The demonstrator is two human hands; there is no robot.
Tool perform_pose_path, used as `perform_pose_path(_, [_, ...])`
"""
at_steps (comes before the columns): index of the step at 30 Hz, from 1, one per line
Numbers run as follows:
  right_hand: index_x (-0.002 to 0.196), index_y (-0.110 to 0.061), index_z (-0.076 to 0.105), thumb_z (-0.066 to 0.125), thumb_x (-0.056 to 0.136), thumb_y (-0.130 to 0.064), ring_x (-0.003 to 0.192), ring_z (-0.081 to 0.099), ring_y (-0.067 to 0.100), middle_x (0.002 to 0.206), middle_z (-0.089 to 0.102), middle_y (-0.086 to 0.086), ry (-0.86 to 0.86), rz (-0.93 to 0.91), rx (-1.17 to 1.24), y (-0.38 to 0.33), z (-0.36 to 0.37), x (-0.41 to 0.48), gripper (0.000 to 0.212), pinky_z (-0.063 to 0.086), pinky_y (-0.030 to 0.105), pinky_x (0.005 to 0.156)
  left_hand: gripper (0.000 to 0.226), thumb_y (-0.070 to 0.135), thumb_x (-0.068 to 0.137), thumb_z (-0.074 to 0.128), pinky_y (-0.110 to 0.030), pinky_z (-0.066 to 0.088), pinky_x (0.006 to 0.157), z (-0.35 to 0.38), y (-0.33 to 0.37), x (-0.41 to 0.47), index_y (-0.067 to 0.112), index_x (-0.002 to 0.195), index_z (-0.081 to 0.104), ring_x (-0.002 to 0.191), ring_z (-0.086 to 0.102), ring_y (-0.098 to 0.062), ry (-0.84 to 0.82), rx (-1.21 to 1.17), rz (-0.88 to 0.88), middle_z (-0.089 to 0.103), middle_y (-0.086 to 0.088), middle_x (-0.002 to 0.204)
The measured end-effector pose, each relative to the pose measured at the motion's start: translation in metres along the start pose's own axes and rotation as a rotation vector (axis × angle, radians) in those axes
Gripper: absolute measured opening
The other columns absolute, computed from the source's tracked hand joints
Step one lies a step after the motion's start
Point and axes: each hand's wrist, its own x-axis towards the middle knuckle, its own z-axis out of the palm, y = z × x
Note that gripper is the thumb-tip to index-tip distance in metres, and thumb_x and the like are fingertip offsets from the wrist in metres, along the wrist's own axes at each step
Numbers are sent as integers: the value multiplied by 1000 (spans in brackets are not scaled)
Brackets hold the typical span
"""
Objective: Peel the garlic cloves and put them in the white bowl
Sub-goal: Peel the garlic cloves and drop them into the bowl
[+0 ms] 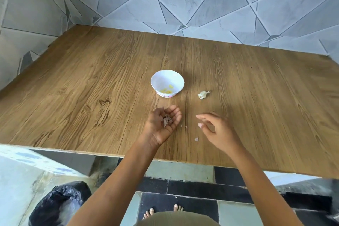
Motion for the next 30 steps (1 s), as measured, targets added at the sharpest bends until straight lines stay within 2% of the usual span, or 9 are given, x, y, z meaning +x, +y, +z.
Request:
perform_pose_path(2, [121,-14,62,61,90,-14,100,58,7,113,60,-8,-92,48,-41,6,-2,-8,32,45,22,88,43,22,101,30,-31,53,78,2,-1,0,-4,88,62,84,61,-24,-8,4,2,66,-16,81])
perform_pose_path(5, [126,-16,58,60,90,-17,91,60,11,116,59,-7,-187,58,-84,6,4,-10,36,49,24,83,42,21,102,30,-31,49,84,5,-1,0,-4,89,61,86,60,-23,-15,14,3,63,-15,90])
perform_pose_path(9, [126,-13,58,58,91,-9,74,58,7,114,58,-1,-198,11,-67,-7,22,3,36,51,24,74,43,21,101,30,-30,55,77,4,3,0,-3,88,62,86,61,-23,-19,9,17,64,-15,88])
perform_pose_path(12, [125,-12,59,56,91,-8,95,57,9,123,58,-1,-206,-111,-141,-15,34,14,34,47,22,86,47,21,101,30,-30,58,68,1,9,-2,-4,81,65,84,61,-23,-15,-15,49,66,-15,81])
perform_pose_path(16, [125,-12,60,50,90,-1,106,60,13,131,57,-2,-263,-178,-244,-10,30,6,38,48,25,93,41,20,101,30,-29,57,71,-6,14,-5,-2,88,63,85,62,-22,-3,-9,91,65,-14,85])
perform_pose_path(21, [114,-10,67,54,88,-1,90,62,4,118,63,-3,-246,-107,-185,6,12,-22,30,49,17,75,42,20,101,30,-27,57,70,-5,6,-4,-2,89,63,84,61,-22,3,0,61,65,-13,85])
perform_pose_path(24, [118,-13,65,59,90,-11,95,59,8,116,61,-6,-193,-50,-172,8,8,-26,29,50,24,82,42,20,101,30,-27,57,70,1,0,-4,-2,88,63,83,61,-22,-15,11,38,65,-13,84])
perform_pose_path(27, [122,-16,62,63,89,-22,95,55,6,115,57,-8,-230,30,-180,4,6,-25,34,49,26,86,41,20,101,30,-27,56,72,4,-4,-4,-2,88,62,82,62,-21,-30,28,30,65,-13,84])
perform_pose_path(30, [110,-12,68,67,85,-20,88,59,8,105,61,-4,-215,95,-156,-2,9,-18,26,51,27,82,41,21,101,30,-26,56,73,5,-4,-5,-1,89,63,83,62,-21,-32,47,26,65,-13,85])
